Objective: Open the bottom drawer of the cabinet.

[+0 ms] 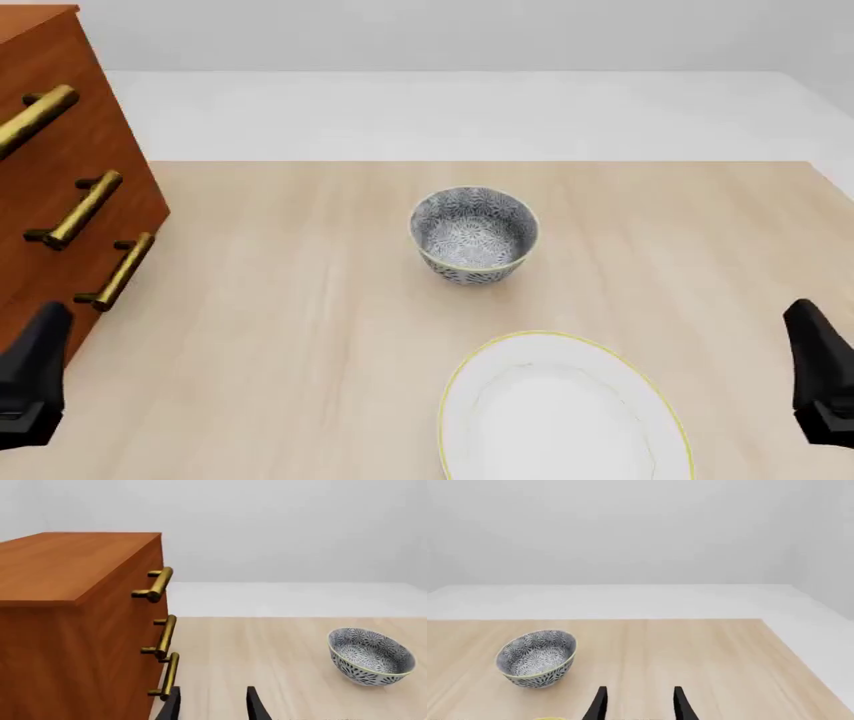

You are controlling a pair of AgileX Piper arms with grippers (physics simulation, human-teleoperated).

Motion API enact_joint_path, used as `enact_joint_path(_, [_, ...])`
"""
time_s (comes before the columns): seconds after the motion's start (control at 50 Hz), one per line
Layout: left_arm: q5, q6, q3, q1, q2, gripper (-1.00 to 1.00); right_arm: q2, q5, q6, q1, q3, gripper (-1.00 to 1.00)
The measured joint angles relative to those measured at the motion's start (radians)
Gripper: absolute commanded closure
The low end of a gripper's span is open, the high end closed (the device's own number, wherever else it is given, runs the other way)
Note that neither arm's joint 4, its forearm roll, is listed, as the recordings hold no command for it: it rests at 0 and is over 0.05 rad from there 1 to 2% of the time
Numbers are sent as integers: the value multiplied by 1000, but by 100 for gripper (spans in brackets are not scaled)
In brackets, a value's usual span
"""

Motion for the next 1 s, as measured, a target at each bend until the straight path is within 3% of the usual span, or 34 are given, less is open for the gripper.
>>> enact_joint_path(0.24, [-70,55,2,-18,71,-100,15,-13,-7,19,3,-100])
enact_joint_path(0.44, [-185,166,3,-28,213,-100,30,-24,-13,26,5,-100])
enact_joint_path(0.82, [-446,567,3,-45,550,-100,15,-14,-17,32,4,-100])
enact_joint_path(1.0, [-571,725,4,-51,701,-100,8,-8,-15,33,3,-100])
